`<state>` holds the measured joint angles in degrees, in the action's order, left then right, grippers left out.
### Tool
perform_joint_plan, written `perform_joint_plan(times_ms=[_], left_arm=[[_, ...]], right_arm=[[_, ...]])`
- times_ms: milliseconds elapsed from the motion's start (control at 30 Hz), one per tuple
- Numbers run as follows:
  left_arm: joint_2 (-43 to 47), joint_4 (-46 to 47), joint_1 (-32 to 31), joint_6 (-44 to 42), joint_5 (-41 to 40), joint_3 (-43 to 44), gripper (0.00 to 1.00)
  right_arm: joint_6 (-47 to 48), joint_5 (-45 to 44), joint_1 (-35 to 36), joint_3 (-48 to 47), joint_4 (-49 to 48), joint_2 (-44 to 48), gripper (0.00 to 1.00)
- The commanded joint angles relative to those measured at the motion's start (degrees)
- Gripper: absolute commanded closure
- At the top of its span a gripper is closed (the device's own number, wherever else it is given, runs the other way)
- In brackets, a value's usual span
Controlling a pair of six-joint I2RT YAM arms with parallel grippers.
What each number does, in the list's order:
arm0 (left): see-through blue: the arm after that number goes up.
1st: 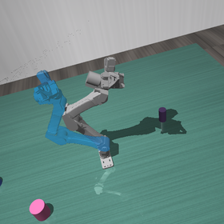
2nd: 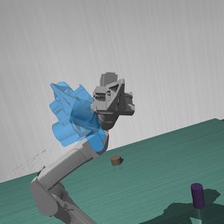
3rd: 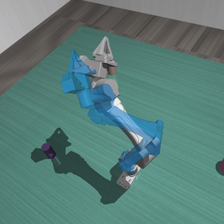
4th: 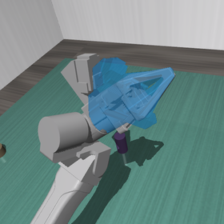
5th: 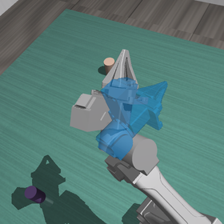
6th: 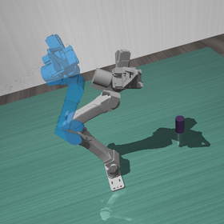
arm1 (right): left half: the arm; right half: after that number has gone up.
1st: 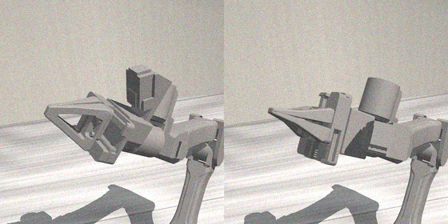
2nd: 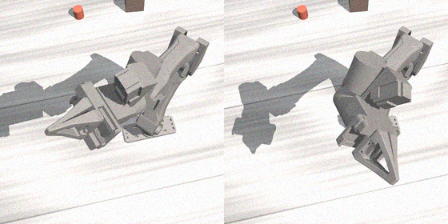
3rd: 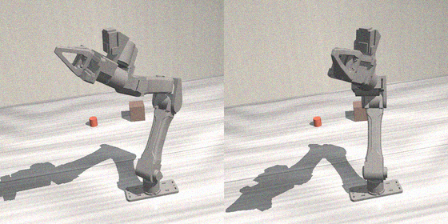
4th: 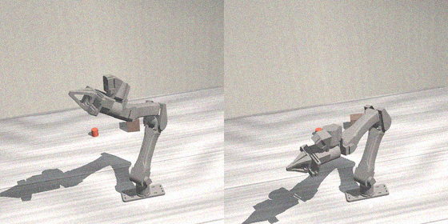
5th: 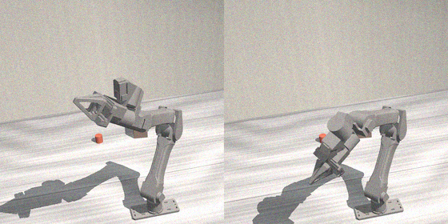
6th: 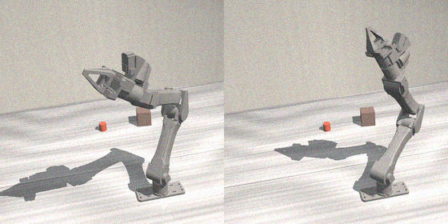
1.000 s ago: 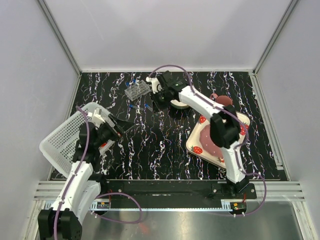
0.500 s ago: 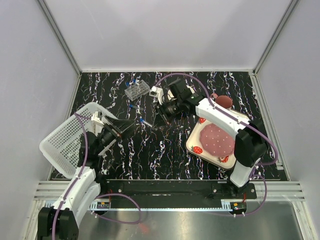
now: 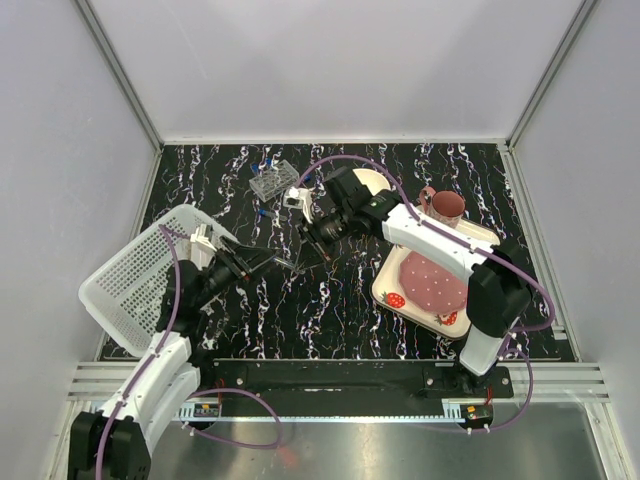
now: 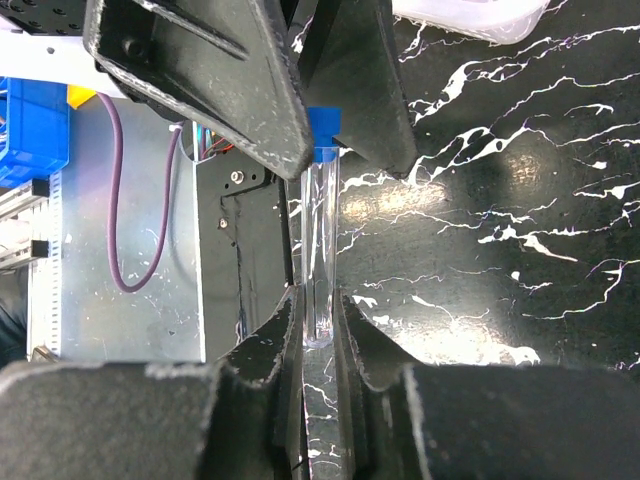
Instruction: Organize the chemistry lab equipment
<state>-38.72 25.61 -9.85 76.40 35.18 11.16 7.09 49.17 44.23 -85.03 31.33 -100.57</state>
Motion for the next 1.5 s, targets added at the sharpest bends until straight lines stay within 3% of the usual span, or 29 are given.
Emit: perform_joint_plan(times_ms=[0,267,400,533,1033,1300,1467], left_arm=[[0.3,-2.7,-0.5,-3.8,1.0,4.1,0.40],[0.0,-3.8,-0.9,-4.9,3.8,4.3,0.56],[0.7,-5.5,-1.1,-5.9,4.0,4.2,0.70],[0.7,-6.7,-1.1,-7.0,4.2,4.5,0.76],[1.4,-12.1,-1.1,-10.6,5.5,6.2,0.65],[1.5,-13.7,-1.1,-12.1,6.0,6.9,0.70],[1.2,-13.7,-1.1,-12.3,6.0,7.3,0.80]], right_arm=[[2.1,0.8,1.0,-0.4,-0.6,-0.4,0.86],[3.8,-1.0,2.4,-1.0,0.7,-1.6,0.86],[4.7,-1.6,2.8,-1.4,1.2,-2.1,0.86],[4.9,-2.1,2.9,-1.5,1.3,-2.4,0.86],[5.4,-3.2,3.0,-1.7,1.4,-2.9,0.86],[5.9,-3.7,2.9,-1.5,1.5,-3.0,0.85],[6.6,-3.2,2.9,-1.4,1.8,-2.9,0.86]])
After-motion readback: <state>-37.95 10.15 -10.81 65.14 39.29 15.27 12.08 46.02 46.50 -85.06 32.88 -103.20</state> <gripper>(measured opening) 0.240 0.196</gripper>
